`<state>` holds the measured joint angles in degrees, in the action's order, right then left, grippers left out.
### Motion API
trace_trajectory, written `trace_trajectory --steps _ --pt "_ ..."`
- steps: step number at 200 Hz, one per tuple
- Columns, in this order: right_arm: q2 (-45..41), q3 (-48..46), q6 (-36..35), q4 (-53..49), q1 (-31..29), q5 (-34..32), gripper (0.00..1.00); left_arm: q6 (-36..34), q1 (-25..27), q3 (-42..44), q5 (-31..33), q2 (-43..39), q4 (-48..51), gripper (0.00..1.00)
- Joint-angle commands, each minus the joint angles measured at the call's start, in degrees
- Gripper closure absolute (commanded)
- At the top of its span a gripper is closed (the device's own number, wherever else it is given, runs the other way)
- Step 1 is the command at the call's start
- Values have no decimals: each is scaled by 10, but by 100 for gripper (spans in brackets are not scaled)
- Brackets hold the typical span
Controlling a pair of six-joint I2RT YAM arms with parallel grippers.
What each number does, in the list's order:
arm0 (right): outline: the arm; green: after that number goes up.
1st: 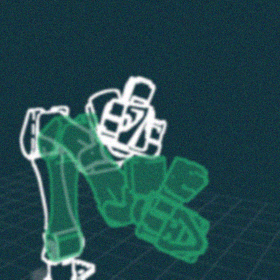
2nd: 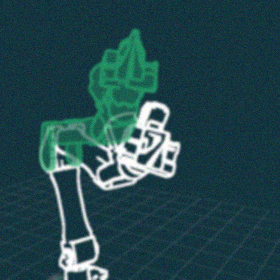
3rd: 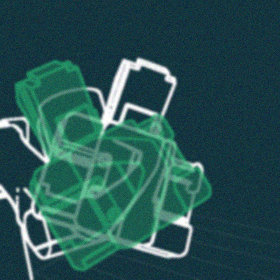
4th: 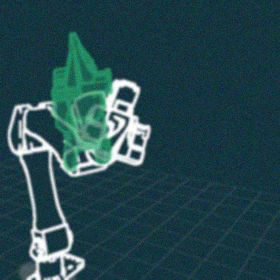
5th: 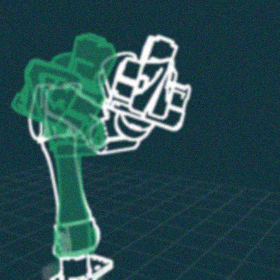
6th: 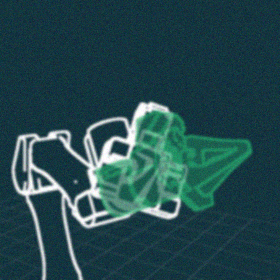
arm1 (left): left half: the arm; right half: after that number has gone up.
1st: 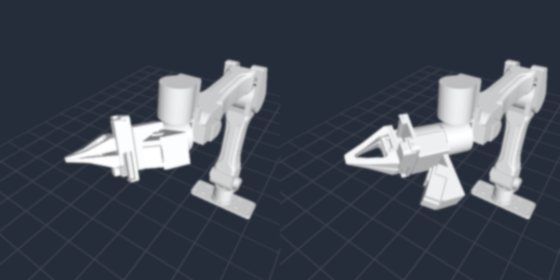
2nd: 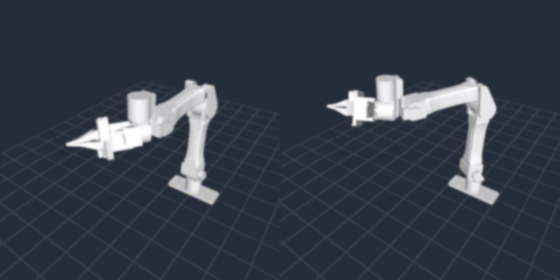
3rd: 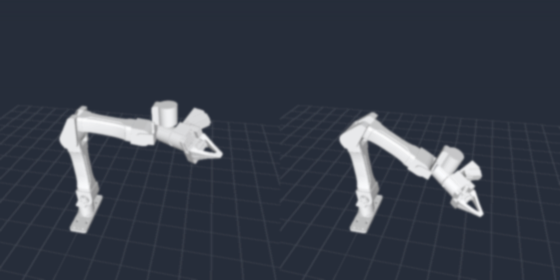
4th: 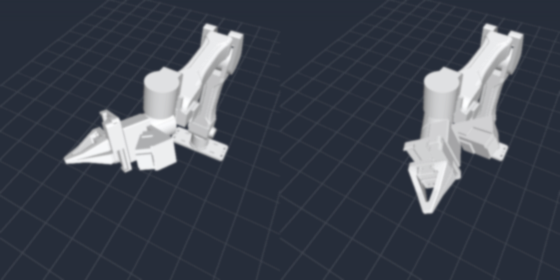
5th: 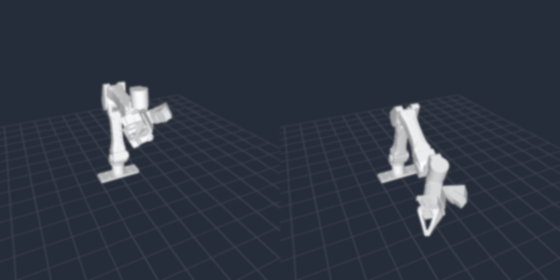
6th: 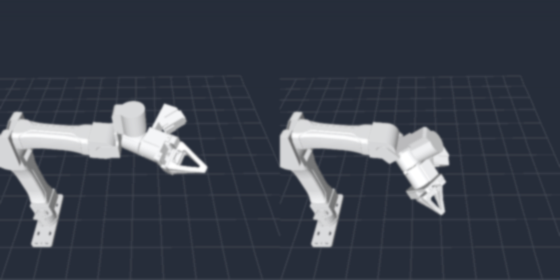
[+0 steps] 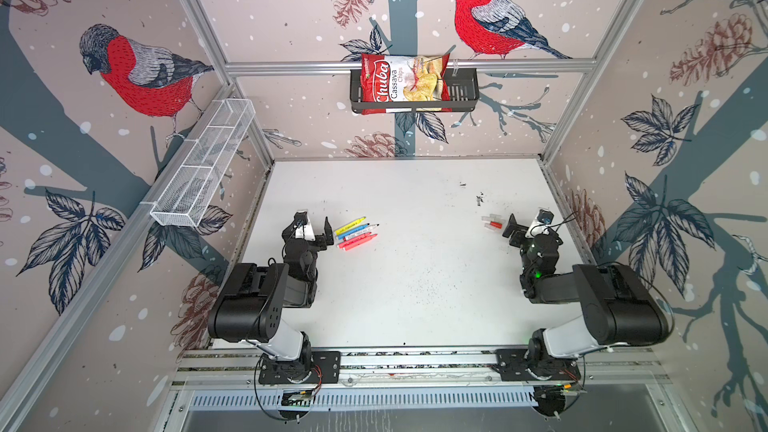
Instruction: Insert the pens into the pen caps
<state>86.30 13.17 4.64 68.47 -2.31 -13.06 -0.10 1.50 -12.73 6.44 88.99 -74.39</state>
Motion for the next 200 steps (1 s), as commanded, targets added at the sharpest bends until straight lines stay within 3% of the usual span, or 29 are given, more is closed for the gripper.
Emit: trace_trajectory --steps 1,200 --pt "-2 3 -1 4 0 5 1 -3 -1 -1 0 0 -8 2" --pt "-3 3 2 1 8 19 1 7 -20 -5 -34 0 0 3"
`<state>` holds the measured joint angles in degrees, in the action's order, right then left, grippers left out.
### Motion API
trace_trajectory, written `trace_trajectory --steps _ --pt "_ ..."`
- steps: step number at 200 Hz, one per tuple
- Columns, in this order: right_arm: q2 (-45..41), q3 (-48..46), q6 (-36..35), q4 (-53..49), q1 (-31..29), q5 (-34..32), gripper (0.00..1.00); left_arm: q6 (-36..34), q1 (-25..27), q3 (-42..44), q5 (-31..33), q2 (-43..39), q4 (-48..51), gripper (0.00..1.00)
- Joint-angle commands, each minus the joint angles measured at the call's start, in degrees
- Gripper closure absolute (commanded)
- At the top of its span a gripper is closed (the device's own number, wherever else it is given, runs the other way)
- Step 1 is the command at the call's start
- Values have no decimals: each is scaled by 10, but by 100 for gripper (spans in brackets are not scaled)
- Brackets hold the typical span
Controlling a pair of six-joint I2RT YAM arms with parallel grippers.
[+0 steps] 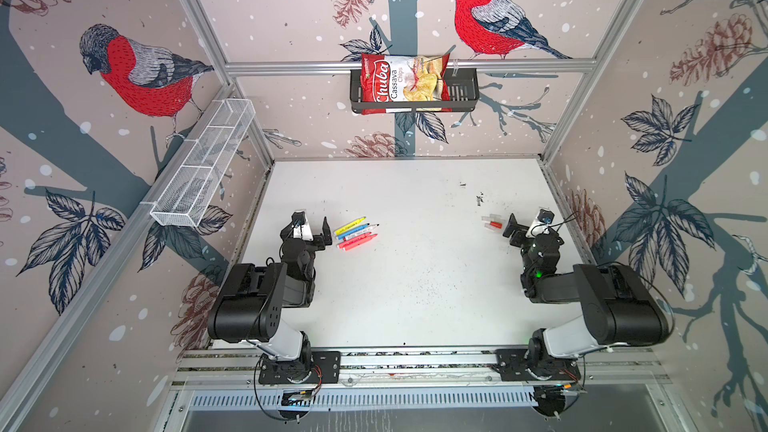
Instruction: Insert the pens into the pen caps
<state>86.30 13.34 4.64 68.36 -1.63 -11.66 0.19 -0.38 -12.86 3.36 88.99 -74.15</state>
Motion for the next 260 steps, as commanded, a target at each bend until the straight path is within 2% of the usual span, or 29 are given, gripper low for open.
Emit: trace_trajectory --steps 1,14,27,40,53,67,84,91,98,108,114,123,133,146,153,166,180,188,198,202,207,217,223,240,254,260 --pt "-3 1 3 3 1 4 1 4 -1 -4 -3 0 -3 3" --pt "-6 0 3 7 -1 -6 1 3 1 -3 1 -2 -4 3" --pt "-35 2 -9 1 -11 -22 1 7 9 -2 38 -26 12 3" --pt "-97 43 -16 -138 -15 2 1 5 29 -25 95 -79 106 4" --pt "-135 61 -25 -180 -21 25 1 14 48 -66 140 -117 217 5" --pt "-178 81 -30 -224 -30 33 1 38 73 -84 207 -143 259 5" --pt "-220 118 -10 -294 -37 50 1 61 95 -104 234 -181 306 5" --pt "-228 127 5 -302 -36 84 1 81 99 -118 222 -200 343 5" --pt "-229 131 55 -305 -36 111 1 115 99 -137 198 -215 378 4" --pt "-226 143 155 -319 -24 159 0 219 96 -153 177 -237 412 3" --pt "-222 156 198 -334 -13 209 0 263 90 -157 133 -246 421 3" --pt "-209 184 212 -358 -3 298 1 305 75 -159 51 -250 414 3" --pt "-189 232 215 -416 -3 356 1 320 68 -167 -20 -248 405 3" --pt "-170 272 220 -464 -11 396 1 307 69 -185 -105 -242 412 3" --pt "-167 288 221 -483 -14 410 1 302 72 -199 -128 -238 433 3" --pt "-169 314 224 -530 -21 406 1 281 84 -231 -148 -237 498 3" --pt "-180 342 247 -583 -24 370 1 254 110 -252 -115 -247 556 3" --pt "-191 349 288 -594 -21 324 1 247 116 -255 -108 -257 576 3" --pt "-213 347 363 -619 -20 211 1 255 116 -248 -106 -268 581 3" --pt "-221 343 387 -637 -15 193 1 261 117 -244 -103 -272 580 3" --pt "-230 327 391 -636 -4 218 1 270 116 -237 -105 -277 574 3" --pt "-241 291 370 -555 8 322 1 284 116 -223 -117 -286 560 3" --pt "-245 284 365 -543 7 346 1 290 116 -214 -125 -293 548 3" --pt "-246 301 323 -587 -17 341 1 328 116 -196 -146 -305 538 3" --pt "-243 326 281 -640 -37 306 1 280 124 -228 -173 -292 600 3" --pt "-241 338 267 -662 -44 299 1 258 133 -250 -147 -283 649 3"
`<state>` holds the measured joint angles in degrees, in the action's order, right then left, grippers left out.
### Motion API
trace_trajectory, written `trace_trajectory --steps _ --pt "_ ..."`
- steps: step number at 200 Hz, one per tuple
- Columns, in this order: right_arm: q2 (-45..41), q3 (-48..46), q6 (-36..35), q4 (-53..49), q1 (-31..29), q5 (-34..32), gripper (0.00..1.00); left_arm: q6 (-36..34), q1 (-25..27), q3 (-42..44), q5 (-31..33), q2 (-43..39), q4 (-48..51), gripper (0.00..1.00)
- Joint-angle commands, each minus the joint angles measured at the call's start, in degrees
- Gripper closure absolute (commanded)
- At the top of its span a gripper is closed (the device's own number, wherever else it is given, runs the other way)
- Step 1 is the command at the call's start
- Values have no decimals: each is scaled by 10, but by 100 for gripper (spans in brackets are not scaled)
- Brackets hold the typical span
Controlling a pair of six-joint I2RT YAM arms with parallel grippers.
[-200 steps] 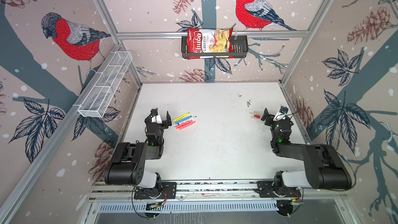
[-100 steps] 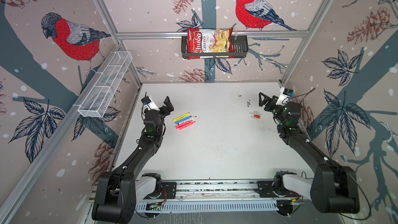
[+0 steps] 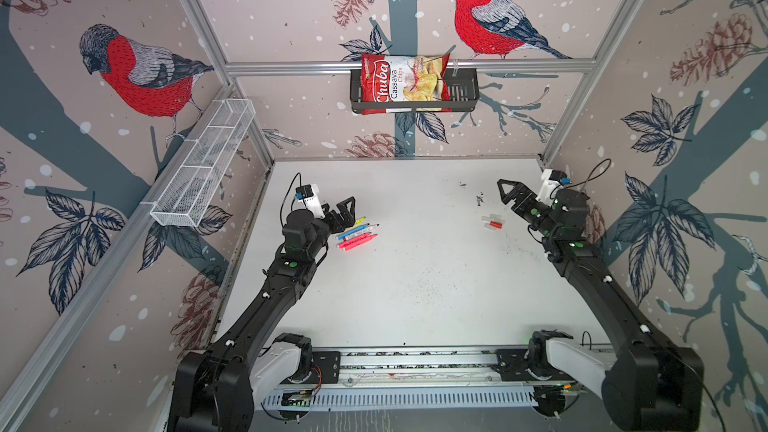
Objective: Insert the pens into the pen caps
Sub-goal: 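Raise both arms and move the left gripper over the marker cluster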
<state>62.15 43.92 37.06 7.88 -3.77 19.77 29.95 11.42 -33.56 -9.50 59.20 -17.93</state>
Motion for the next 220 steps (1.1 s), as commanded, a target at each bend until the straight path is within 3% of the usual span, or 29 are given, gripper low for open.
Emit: trace_trajectory --steps 1,23,51,83,144,220 --pt "1 34 -60 -60 -24 -16 1 -42 17 -45 -11 16 94 3" --pt "23 68 -93 -120 -37 -31 1 -90 54 -99 109 38 197 4" --pt "74 124 -100 -207 -42 -87 1 -85 62 -135 104 96 259 6" --pt "113 161 -134 -243 -52 -47 1 -95 98 -169 143 180 324 11" --pt "73 124 -174 -176 -62 11 1 -104 113 -178 123 237 326 17" --pt "55 88 -193 -118 -68 122 5 -109 113 -193 96 302 343 42"
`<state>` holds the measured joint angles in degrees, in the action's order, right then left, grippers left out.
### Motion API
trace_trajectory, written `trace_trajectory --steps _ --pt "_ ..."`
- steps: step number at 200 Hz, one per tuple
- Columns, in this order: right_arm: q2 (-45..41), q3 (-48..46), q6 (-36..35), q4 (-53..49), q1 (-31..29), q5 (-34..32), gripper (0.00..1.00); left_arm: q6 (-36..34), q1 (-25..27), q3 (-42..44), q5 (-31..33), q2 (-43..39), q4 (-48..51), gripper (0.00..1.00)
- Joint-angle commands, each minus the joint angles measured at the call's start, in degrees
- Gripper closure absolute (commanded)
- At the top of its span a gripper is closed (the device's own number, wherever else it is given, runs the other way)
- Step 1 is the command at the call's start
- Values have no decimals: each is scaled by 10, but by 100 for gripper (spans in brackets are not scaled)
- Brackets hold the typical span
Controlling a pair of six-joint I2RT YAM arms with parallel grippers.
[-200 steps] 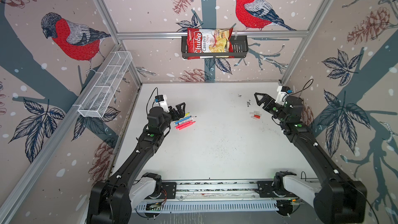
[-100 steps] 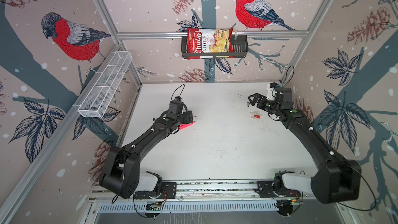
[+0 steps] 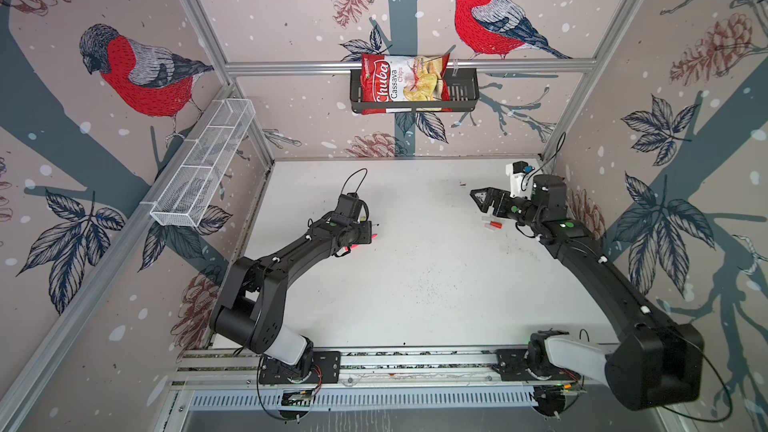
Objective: Insert the pens into the pen caps
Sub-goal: 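Raise both arms and move the left gripper over the marker cluster, then grasp the pink marker nearest the robot with the left gripper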
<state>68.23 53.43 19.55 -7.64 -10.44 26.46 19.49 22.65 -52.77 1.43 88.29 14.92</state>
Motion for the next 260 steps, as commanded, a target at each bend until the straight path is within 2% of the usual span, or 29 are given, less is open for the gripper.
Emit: trace_trajectory --steps 1,168,260 --pt "-6 -7 -18 37 -1 57 5 -4 0 -1 -13 12 14 42" --pt "-12 -19 -19 48 -9 72 8 -15 1 -29 18 90 -2 45" --pt "-12 -20 -12 59 -9 72 9 -16 6 -26 24 101 6 48"
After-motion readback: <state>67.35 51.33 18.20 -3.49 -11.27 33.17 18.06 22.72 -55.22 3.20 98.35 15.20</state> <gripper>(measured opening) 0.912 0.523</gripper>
